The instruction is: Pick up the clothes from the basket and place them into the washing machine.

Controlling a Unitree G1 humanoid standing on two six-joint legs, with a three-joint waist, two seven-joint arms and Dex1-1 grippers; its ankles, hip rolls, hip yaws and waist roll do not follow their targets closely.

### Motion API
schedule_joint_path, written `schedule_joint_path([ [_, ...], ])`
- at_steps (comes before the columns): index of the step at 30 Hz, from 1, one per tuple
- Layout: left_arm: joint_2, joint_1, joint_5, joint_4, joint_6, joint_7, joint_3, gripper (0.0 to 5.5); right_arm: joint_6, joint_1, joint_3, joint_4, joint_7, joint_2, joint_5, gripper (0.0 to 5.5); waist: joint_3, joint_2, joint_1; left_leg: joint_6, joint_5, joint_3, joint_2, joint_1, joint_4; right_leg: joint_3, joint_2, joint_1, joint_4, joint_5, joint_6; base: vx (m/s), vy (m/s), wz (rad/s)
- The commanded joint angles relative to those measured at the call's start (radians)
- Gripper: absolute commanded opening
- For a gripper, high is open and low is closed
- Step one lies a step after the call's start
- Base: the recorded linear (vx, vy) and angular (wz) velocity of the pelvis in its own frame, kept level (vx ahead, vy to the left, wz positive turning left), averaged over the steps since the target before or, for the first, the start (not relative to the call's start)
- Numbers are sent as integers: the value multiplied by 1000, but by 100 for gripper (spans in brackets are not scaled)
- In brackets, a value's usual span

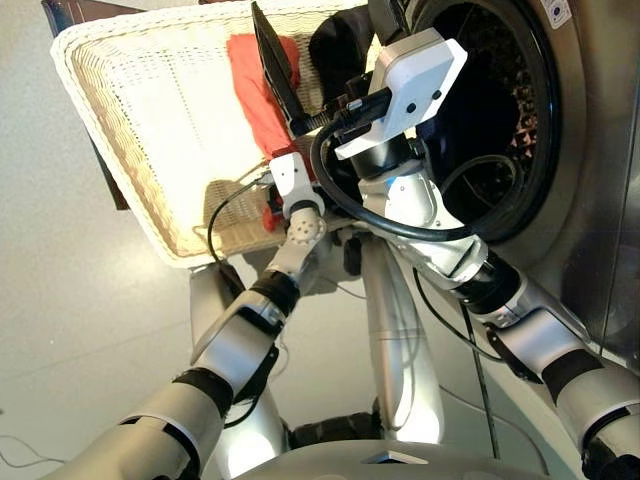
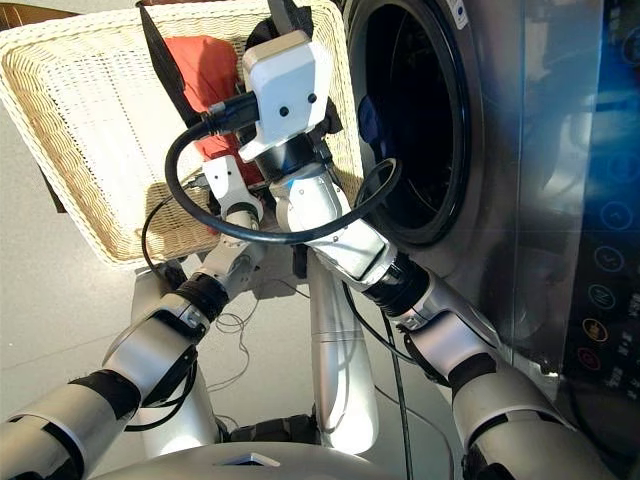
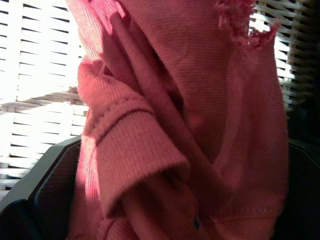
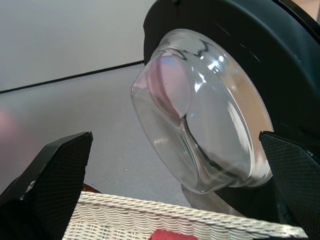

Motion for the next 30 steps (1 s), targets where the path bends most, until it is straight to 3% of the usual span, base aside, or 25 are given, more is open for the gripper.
schedule_joint_path([
  [1,-30,-66,-43,103,26,-47,18,550,-52,-25,-33,-86,16,28,4,550,-7,-23,-32,-11,-123,-27,14,-39,169,1,-14,-39,8,-15,112,0,0,0],
  [5,-31,-79,-40,121,33,-49,20,550,-50,-22,-36,-95,24,16,1,550,-7,-21,-34,-14,-122,-25,15,-43,170,4,-16,-43,3,-9,113,0,0,0],
  [7,-30,-82,-34,126,36,-48,17,405,-50,-20,-35,-97,27,10,2,550,-7,-18,-35,-15,-120,-24,13,-47,170,5,-15,-44,2,-6,113,0,0,0],
  [8,-31,-82,-31,130,38,-48,17,265,-50,-20,-34,-97,27,6,4,550,-7,-17,-35,-16,-118,-23,13,-47,168,4,-16,-44,0,-4,114,0,0,0],
  [10,-32,-81,-21,136,43,-48,13,153,-51,-23,-30,-94,29,0,4,550,-7,-16,-34,-16,-115,-21,12,-45,161,4,-18,-41,-8,0,114,0,0,0],
  [11,-33,-81,-15,135,45,-48,11,0,-50,-23,-31,-93,28,-2,-1,550,-7,-17,-33,-16,-114,-21,10,-46,159,5,-19,-39,-13,3,114,0,0,0],
  [16,-43,-67,1,117,38,-50,-7,0,-60,-12,-35,-63,41,1,30,550,-7,-6,-24,-16,-98,-16,3,-40,133,7,-29,-25,-37,19,113,0,0,0],
  [21,-15,7,71,2,21,-45,-45,0,-75,47,-70,-35,36,-24,62,550,-7,14,-15,-19,-72,12,-3,1,67,9,-43,13,-95,45,116,-19,4,15],
  [22,22,33,78,-27,18,-48,-37,0,-72,62,-102,-24,29,-43,55,550,-7,21,-7,-13,-21,18,-12,-6,20,12,-43,3,-134,92,114,-94,15,76],
  [25,44,15,99,-82,-3,-63,-50,0,-66,98,-115,6,24,-62,50,550,-7,27,-3,-11,-11,26,-23,31,-11,13,-43,39,-163,102,117,-28,27,-2],
  [28,68,-6,193,-229,-4,-50,-97,0,-57,156,-141,49,33,-73,61,550,-7,41,2,-3,5,39,-35,96,-68,15,-45,103,-217,119,126,25,76,-37],
  [29,146,92,177,-478,-41,-86,-89,0,-57,250,-185,29,59,-95,91,550,-7,67,16,3,17,41,-53,133,-111,8,-53,148,-260,135,136,48,76,-27],
  [30,266,46,685,-515,105,66,-139,0,-87,294,-174,32,80,-97,95,550,-7,62,15,3,18,45,-53,167,-133,11,-54,177,-281,135,144,34,53,-12],
])
